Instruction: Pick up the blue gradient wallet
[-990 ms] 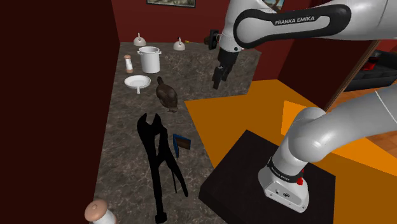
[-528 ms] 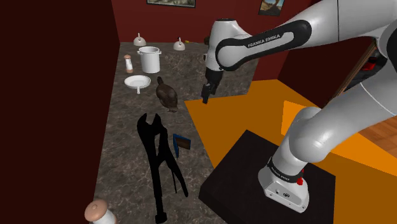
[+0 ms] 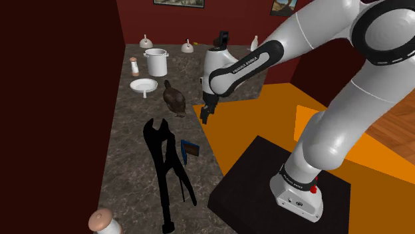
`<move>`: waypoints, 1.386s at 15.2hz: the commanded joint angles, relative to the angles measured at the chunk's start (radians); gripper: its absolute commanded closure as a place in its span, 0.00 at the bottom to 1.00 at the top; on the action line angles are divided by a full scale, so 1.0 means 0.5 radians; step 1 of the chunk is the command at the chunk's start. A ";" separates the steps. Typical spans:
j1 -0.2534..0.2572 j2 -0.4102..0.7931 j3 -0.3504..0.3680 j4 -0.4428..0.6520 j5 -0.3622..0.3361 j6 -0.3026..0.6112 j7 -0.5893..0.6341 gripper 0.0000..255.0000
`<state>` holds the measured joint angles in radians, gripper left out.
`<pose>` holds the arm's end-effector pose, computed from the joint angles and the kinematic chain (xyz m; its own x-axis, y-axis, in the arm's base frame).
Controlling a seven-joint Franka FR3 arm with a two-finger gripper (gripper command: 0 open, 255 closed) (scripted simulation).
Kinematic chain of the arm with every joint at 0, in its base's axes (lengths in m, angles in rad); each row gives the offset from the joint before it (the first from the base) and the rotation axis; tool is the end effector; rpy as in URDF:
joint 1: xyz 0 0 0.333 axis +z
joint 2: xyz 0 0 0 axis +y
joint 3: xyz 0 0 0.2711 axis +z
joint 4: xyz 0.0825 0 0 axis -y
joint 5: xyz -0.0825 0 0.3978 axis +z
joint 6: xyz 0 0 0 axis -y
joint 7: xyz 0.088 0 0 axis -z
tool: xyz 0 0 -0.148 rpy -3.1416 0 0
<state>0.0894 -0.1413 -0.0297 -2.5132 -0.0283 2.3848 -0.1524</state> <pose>0.4687 0.0275 0.2379 0.9729 0.2308 0.0102 0.2306 -0.9729 0.0173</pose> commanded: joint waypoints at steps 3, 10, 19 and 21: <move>0.023 0.296 0.017 0.050 0.013 0.205 -0.022 0.00; 0.056 0.853 0.055 0.243 0.016 0.494 -0.049 0.00; 0.077 1.292 0.069 0.425 0.001 0.711 -0.051 0.00; 0.078 1.349 0.067 0.443 0.000 0.751 -0.050 0.00</move>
<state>0.1268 0.5175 0.0040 -2.2950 -0.0281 2.7473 -0.1794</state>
